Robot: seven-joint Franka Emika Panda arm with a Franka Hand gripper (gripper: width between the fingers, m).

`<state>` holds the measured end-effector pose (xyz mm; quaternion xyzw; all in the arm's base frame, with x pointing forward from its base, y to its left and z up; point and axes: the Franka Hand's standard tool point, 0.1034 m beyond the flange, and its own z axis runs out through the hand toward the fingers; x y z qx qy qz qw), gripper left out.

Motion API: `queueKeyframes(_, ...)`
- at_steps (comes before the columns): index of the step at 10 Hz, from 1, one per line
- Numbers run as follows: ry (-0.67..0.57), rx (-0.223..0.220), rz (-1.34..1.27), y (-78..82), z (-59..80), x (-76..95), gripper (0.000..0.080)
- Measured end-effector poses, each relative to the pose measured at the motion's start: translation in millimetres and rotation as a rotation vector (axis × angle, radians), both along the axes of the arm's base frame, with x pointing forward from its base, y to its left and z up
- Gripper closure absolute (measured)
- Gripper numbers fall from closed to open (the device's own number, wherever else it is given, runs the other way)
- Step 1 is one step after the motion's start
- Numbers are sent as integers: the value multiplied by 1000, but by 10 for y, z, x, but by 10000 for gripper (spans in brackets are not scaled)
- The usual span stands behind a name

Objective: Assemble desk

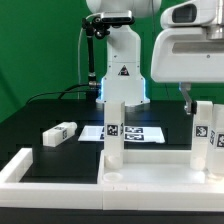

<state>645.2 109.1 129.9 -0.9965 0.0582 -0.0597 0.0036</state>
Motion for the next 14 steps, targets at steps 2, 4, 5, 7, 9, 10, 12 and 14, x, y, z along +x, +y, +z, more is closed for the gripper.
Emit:
queueKeyframes(2, 5, -1, -8, 17, -64, -15, 150)
queueKeyframes(4, 5, 0, -24, 5, -61, -11, 270)
queueKeyframes(5, 5, 2, -39, 4, -62, -11, 410)
queueKeyframes(7, 5, 15, -149, 4, -61, -11, 513)
queueKeyframes(9, 5, 31, -281, 0, -63, -12, 512)
queueKeyframes(10, 5, 38, -348, -9, -64, -13, 512)
queueKeyframes(12, 7, 61, -559, -27, -73, -14, 512)
queueKeyframes(14, 15, 99, -868, -35, -81, -29, 512)
